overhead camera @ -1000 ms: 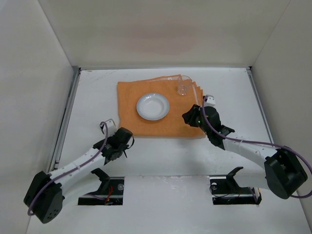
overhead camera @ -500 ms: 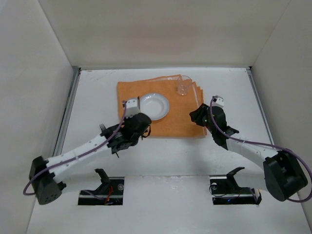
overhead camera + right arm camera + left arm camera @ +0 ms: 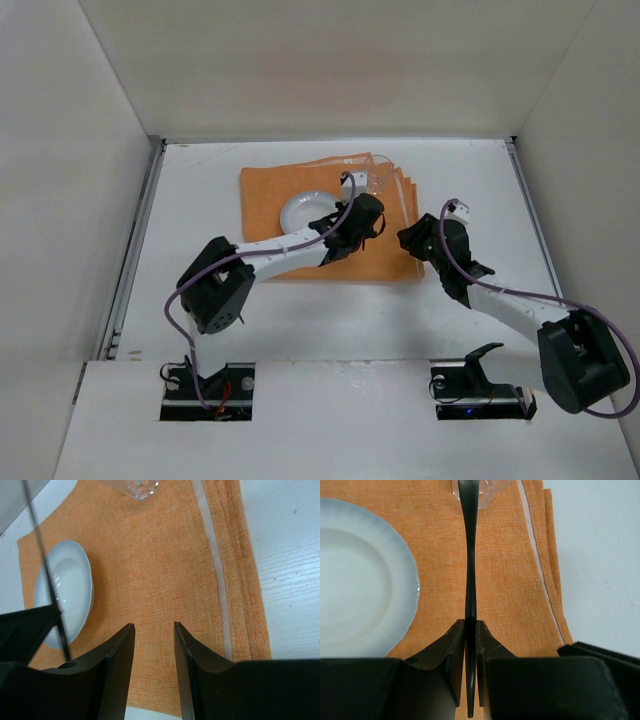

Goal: Set the dinner table for one person

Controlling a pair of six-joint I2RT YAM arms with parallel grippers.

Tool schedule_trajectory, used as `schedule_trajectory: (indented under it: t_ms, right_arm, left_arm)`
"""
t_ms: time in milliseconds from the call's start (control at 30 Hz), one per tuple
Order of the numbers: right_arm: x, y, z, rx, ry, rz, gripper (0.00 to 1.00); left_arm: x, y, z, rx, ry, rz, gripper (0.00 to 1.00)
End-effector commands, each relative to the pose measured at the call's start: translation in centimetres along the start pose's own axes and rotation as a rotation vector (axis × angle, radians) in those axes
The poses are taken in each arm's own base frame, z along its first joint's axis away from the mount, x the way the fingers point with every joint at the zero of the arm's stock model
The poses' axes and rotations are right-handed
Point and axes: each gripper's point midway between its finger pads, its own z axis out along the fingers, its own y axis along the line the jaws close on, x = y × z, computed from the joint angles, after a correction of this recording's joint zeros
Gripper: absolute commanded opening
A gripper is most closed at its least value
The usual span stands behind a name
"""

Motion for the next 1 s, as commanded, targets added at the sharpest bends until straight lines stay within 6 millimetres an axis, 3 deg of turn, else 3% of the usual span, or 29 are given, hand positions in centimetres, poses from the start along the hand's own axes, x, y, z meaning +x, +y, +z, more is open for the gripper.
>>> schedule_trajectory:
  t_ms: [0, 333, 600, 967]
  right_arm:
    - [-1.9, 1.6, -0.5, -0.067, -0.067, 0.028, 0.43]
    - [-1.6, 1.2, -0.1, -0.052, -0.055, 0.030, 0.43]
    - [-1.5, 1.4, 0.0, -0.065, -0.051, 0.032, 0.43]
    - [-1.4, 1.4, 0.1, -0.063, -0.047, 0.031, 0.43]
  left_arm:
    - [-2.4, -1.9, 1.5, 0.052, -0.048, -0.101, 0.04]
    - [0.3, -1.4, 4.8, 0.019, 0.009, -0.130, 0.04]
    - [2.7, -0.7, 5.9, 0.007, 0.075, -0.186, 0.04]
    - [3.9, 1.1, 7.3, -0.046, 0.100, -0.165, 0.04]
